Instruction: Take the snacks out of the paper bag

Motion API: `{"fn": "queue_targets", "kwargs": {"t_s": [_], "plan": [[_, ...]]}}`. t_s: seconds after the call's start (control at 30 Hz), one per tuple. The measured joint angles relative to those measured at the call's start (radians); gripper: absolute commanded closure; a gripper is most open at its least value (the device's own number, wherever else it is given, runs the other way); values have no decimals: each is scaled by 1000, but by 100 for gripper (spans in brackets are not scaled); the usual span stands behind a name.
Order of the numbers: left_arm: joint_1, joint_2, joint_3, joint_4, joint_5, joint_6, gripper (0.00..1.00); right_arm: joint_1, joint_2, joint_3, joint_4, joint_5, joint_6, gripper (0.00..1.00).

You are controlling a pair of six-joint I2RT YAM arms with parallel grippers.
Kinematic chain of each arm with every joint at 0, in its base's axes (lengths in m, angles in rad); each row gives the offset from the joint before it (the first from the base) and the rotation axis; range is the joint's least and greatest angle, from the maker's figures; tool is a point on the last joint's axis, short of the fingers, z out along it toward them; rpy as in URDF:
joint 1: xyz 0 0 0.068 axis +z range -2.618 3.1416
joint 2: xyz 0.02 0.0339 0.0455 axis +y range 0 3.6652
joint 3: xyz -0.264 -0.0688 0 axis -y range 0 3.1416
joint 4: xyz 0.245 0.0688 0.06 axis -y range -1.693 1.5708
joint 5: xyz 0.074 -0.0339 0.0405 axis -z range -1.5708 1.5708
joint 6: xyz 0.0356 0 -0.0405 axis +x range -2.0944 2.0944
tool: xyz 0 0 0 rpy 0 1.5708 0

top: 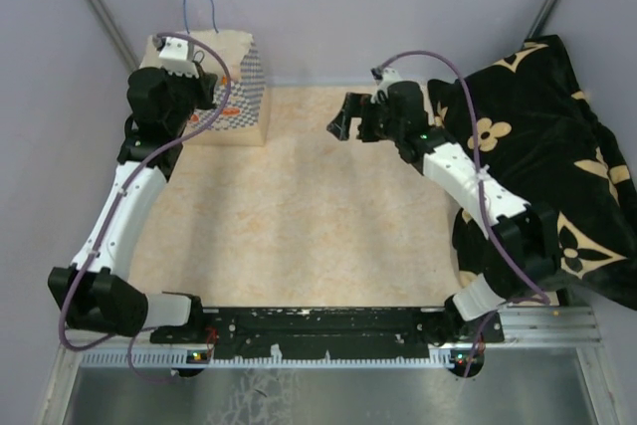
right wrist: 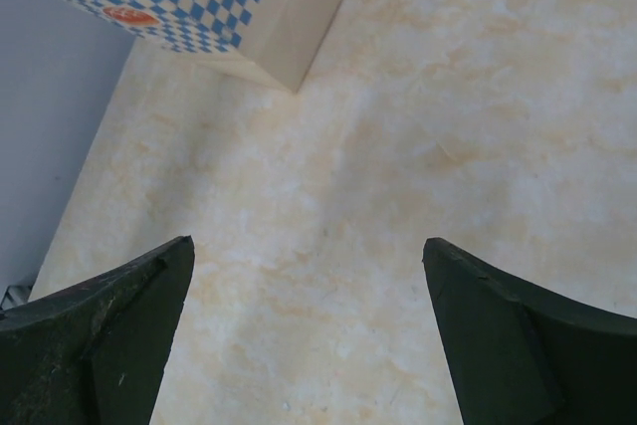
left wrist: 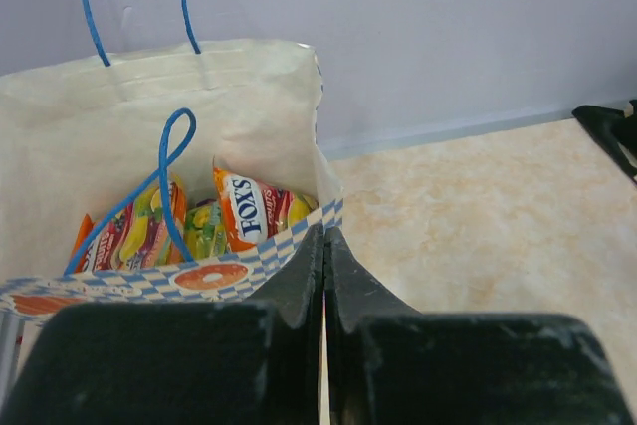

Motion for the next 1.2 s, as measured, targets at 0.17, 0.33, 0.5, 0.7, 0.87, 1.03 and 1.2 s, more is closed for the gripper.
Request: {"fn": "queue_targets", "kwargs": {"t_s": [0.17, 0.33, 0.5, 0.7, 0.87, 1.03, 1.2], "plan": [[-2, -95, -65, -3, -32, -17, 6, 98, 195, 278, -51, 82, -34, 1], [0, -43, 25, -58, -161, 19, 0, 181, 347, 513, -109, 138, -75, 1], [35, 106, 182, -113, -190, 64, 3, 219, 355, 516, -153, 163, -102, 1], [79, 274, 319, -178, -189, 107, 25, 219, 343, 434, -150, 183, -126, 1], [88, 367, 370, -209, -161, 123, 96, 219, 343, 410, -160, 187, -140, 1], [84, 355, 338, -193, -69, 87, 100, 219, 342, 412, -152, 196, -142, 1], [48, 196, 151, -158, -17, 44, 100, 219, 365, 500, -178, 248, -106, 1]]}}
